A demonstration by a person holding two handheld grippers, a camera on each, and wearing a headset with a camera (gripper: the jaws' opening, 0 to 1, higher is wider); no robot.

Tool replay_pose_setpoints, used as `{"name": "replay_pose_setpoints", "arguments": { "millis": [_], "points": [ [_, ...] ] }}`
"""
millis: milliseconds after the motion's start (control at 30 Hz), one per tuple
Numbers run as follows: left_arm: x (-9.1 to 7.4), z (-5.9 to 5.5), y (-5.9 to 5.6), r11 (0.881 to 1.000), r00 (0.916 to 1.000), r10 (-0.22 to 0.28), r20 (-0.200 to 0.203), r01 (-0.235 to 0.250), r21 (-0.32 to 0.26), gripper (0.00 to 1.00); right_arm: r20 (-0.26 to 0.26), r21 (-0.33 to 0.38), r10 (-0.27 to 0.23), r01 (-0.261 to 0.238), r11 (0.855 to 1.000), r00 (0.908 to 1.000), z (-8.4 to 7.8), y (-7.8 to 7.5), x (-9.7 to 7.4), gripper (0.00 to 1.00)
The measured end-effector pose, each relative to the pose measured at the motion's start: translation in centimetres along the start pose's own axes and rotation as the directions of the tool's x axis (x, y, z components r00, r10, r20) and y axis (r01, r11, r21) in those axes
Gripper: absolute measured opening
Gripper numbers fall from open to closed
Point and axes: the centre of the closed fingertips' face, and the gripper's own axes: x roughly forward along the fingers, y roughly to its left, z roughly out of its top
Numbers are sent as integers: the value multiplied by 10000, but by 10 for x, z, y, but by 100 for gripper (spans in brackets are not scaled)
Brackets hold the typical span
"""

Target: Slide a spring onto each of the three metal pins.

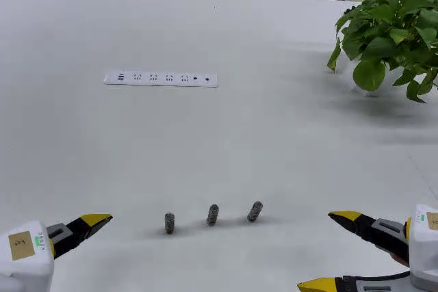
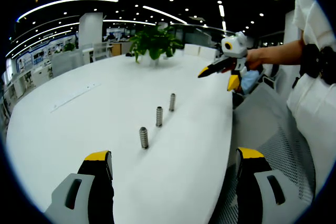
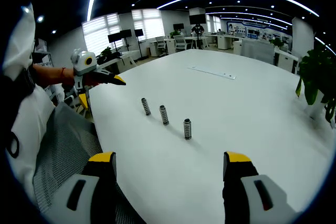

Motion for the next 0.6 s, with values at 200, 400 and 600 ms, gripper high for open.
{"name": "replay_pose_setpoints", "arguments": {
  "millis": [200,400,600],
  "points": [
    [2,2,-2,10000,10000,-47,-19,47,11,99,-18,14,26,-26,10000,10000,0,1,1,85],
    [3,4,-4,10000,10000,-66,-24,66,9,99,-25,22,47,-47,10000,10000,-1,0,1,85],
    [4,4,-5,10000,10000,-88,-37,88,36,99,-9,-4,104,-104,9999,9999,0,1,1,85]
  ]
}}
